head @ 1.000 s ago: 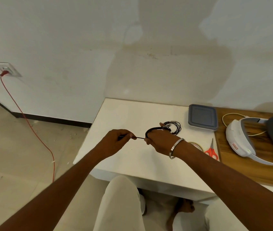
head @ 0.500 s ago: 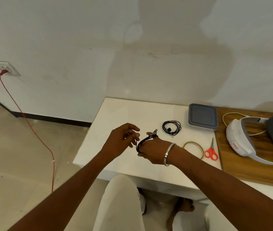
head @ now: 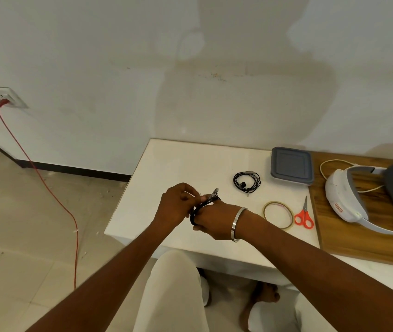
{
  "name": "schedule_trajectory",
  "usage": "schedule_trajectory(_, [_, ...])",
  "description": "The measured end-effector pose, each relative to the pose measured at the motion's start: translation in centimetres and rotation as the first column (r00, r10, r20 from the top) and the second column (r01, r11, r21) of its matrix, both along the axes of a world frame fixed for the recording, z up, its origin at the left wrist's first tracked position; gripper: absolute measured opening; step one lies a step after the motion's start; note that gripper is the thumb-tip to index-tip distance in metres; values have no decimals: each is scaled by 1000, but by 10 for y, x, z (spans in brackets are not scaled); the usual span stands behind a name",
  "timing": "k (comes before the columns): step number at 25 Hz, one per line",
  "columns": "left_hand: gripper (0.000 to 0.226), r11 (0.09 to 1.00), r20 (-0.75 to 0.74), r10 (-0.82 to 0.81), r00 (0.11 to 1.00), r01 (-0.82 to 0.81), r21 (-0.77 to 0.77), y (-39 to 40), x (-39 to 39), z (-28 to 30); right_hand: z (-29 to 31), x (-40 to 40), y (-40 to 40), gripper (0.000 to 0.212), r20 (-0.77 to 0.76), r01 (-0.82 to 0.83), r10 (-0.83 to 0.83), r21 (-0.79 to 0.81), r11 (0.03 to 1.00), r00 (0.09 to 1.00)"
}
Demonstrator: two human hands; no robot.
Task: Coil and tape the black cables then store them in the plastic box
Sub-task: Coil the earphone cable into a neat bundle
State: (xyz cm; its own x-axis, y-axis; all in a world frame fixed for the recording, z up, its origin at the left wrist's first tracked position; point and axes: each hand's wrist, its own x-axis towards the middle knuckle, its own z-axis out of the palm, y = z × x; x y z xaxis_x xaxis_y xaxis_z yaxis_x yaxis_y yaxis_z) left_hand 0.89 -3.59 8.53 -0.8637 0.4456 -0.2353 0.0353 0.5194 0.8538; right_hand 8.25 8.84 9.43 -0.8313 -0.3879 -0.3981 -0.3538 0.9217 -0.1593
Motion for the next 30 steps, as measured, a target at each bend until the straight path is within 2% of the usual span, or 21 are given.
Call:
schedule_trajectory(4, [9, 991, 35, -120, 992, 122, -62, -4, -4, -1, -6, 1, 2, 28, 16, -12, 12, 5, 1000, 1000])
schedule_trajectory(7, [14, 971, 99, -227, 969, 233, -55, -9, -5, 2, -12, 0, 3, 24, 37, -6, 6, 16, 1000, 999])
schedule_trajectory(12, [20, 947, 250, -312, 917, 323, -2, -8, -6, 9, -13, 1, 3, 23, 51, -26, 23, 57, 998, 998])
schedule_trajectory(16, [11, 945, 190, -311, 931, 324, -41, -6, -8, 8, -6, 2, 1, 25, 58, -47, 43, 65, 997, 997])
schedule_trajectory(20, [18, 927, 176, -338, 925, 359, -108, -2, -10, 10, -8, 4, -2, 28, 43, -88, 85, 87, 992, 995])
schedule_trajectory(26, [22, 904, 261, -346, 901, 395, -165, 3, -13, 11, -12, 3, -4, 32, 14, -120, 120, 81, 989, 993])
schedule_trajectory(30, [20, 939, 376, -270, 886, 328, -99, 6, -12, 13, -10, 2, -4, 32, -13, -89, 90, 50, 995, 996])
